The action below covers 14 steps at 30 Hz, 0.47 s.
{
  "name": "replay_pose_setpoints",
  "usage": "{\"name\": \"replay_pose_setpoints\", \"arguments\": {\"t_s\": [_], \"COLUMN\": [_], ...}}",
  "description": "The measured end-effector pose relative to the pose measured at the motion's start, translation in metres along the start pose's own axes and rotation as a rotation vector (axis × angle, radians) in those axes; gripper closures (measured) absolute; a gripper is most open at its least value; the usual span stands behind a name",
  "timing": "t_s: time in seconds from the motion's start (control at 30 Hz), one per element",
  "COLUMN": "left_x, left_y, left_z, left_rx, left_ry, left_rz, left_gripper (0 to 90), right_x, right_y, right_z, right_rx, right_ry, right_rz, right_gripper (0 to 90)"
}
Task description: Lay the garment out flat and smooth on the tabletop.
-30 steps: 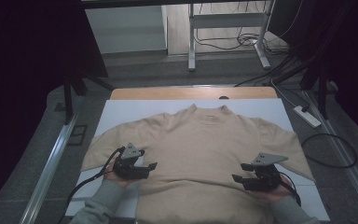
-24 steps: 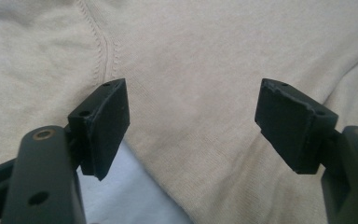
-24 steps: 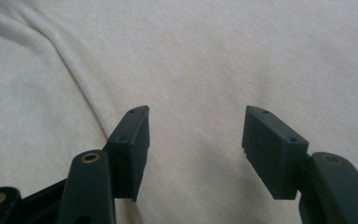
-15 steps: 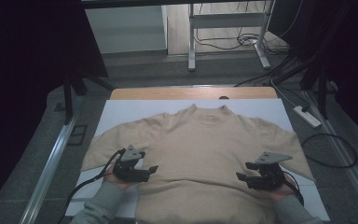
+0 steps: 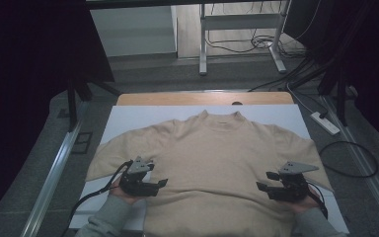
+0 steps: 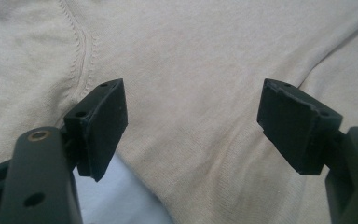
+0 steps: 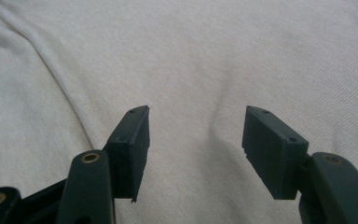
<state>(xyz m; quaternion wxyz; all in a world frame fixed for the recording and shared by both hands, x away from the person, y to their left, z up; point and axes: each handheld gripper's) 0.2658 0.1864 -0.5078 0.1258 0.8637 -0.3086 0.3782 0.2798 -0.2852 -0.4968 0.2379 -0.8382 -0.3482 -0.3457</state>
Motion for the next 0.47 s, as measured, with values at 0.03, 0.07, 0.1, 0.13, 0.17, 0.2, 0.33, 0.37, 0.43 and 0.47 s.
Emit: {"name": "replay_pose_setpoints", "arguments": {"t_s": [0.03, 0.07, 0.1, 0.13, 0.17, 0.2, 0.33, 0.37, 0.43, 0.47], "left_x": [0.0000, 0.0000, 0.0001, 0.0001, 0.0001, 0.0000, 0.0000, 0.0000, 0.0002, 0.0003], "left_y": [0.0000, 0.0000, -0.0001, -0.0002, -0.0001, -0.0001, -0.0003, -0.0005, -0.0010, -0.0012], "left_z": [0.0000, -0.0001, -0.0001, -0.0001, -0.0001, 0.0001, 0.0006, 0.0006, 0.0007, 0.0008], "left_rx": [0.000, 0.000, 0.000, -0.001, -0.001, -0.002, -0.002, -0.001, -0.001, -0.002], "left_ry": [0.000, 0.000, 0.001, 0.001, 0.001, 0.000, -0.003, -0.003, -0.005, -0.006], "left_rz": [0.000, 0.000, -0.001, -0.002, -0.001, -0.001, 0.000, -0.001, -0.002, -0.003], "left_gripper": [24.1, 24.1, 24.1, 24.1, 24.1, 24.1, 24.0, 23.9, 23.9, 23.9], "right_x": [0.0001, 0.0001, 0.0001, 0.0001, 0.0002, 0.0003, 0.0003, 0.0004, 0.0006, 0.0007], "right_y": [0.0000, -0.0003, -0.0004, -0.0005, -0.0006, -0.0006, -0.0005, -0.0005, -0.0003, -0.0002], "right_z": [0.0002, 0.0004, 0.0004, 0.0003, 0.0002, -0.0001, -0.0002, -0.0002, -0.0006, -0.0005], "right_rx": [0.000, 0.001, 0.001, 0.001, 0.002, 0.002, 0.002, 0.002, 0.003, 0.004], "right_ry": [0.000, -0.001, -0.002, -0.002, 0.000, 0.000, 0.000, 0.000, 0.002, 0.005], "right_rz": [-0.001, -0.001, -0.003, -0.003, -0.003, -0.004, -0.004, -0.004, -0.003, -0.002], "right_gripper": [41.3, 41.3, 41.3, 41.3, 41.3, 41.3, 41.3, 41.2, 41.2, 41.2]}}
Point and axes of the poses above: each handheld gripper's, and its own axes: z roughly forward along the jaws, x roughly out of its top, y roughly to its right, and after that the axes turned 7 degrees about x, right-handed
